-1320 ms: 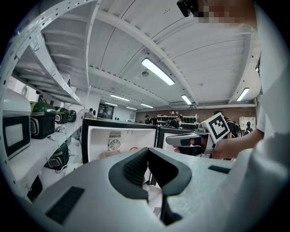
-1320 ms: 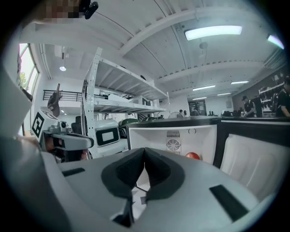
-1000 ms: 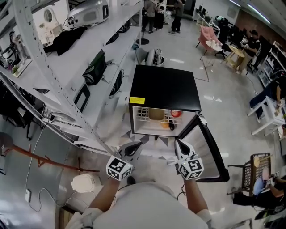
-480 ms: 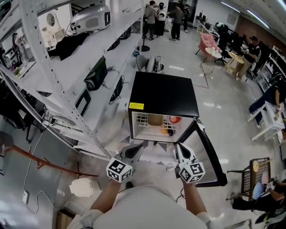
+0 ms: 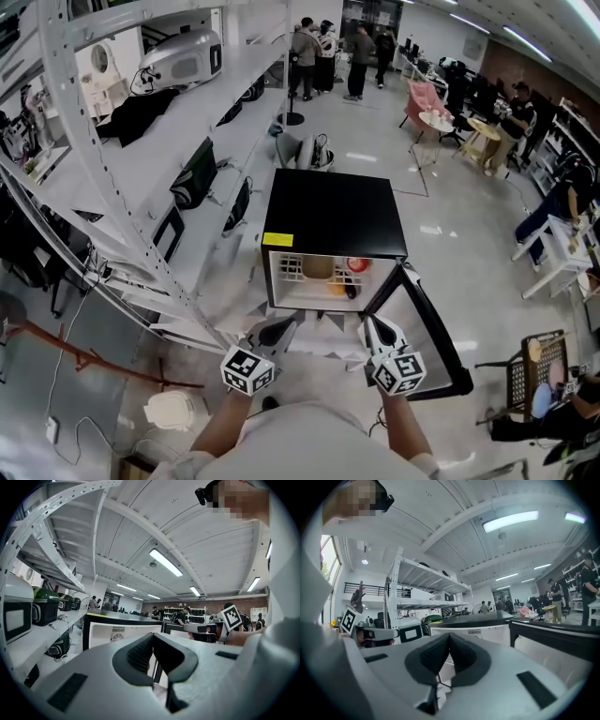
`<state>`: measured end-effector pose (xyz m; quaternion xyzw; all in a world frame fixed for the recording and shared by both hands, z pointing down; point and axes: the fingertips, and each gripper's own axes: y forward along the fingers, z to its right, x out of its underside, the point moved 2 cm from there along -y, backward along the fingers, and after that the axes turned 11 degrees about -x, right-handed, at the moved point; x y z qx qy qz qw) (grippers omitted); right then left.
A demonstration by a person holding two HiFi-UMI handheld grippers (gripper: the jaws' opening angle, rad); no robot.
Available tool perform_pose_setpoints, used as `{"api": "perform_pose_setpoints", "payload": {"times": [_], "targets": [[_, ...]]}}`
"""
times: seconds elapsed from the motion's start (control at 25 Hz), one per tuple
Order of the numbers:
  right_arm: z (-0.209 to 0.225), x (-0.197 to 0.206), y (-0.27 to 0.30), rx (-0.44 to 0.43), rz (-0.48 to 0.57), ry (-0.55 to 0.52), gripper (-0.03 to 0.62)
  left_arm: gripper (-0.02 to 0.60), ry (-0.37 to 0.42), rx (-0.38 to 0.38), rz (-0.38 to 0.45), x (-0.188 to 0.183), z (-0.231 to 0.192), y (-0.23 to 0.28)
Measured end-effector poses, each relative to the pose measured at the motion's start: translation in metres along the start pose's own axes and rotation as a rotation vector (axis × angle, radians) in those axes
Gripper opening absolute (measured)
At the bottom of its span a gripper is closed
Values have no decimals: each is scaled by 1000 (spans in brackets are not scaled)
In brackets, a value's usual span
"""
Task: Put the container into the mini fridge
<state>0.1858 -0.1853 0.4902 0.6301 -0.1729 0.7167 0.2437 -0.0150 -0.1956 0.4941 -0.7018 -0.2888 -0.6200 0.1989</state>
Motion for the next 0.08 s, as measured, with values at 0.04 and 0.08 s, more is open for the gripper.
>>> {"api": "perform_pose_setpoints", "payload": {"times": [0.04,0.08], "targets": [[0,0,-1,0,0,1,6,5,0,0,0,0,1,0],[0,-1,-2,0,0,2,6,5,0,1,0,0,2,-1]]}}
